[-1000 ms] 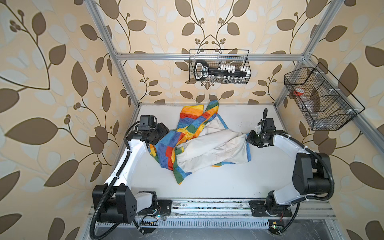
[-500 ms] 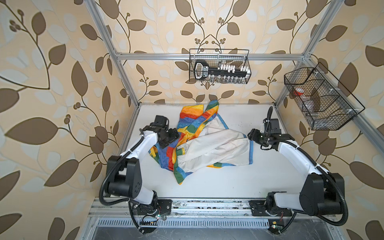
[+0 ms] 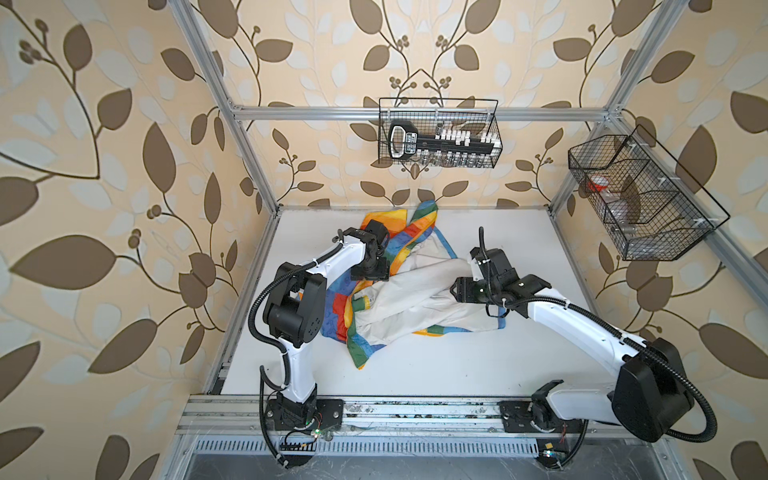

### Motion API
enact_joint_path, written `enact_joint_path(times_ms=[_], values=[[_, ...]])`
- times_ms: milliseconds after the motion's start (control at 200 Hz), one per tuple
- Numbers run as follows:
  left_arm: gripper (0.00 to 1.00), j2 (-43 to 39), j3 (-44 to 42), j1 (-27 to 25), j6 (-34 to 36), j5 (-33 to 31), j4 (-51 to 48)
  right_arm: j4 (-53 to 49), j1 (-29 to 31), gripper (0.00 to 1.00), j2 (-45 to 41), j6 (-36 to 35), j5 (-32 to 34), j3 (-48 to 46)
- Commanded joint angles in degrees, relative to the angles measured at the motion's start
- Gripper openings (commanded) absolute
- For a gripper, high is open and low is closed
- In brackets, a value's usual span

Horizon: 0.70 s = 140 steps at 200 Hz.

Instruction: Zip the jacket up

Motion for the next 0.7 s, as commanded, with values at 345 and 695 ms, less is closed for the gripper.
enact_joint_path(times_ms=[345, 695], values=[[0.27, 1.9, 1.2, 0.1, 1.2, -5.1, -1.6, 2.3, 0.7, 0.66, 1.2, 2.2, -1.4, -3.1], [0.00, -8.8, 2.4, 0.7, 0.2, -12.2, -2.3, 9.3, -6.6, 0.64, 4.7, 7.2, -9.0, 0.9]])
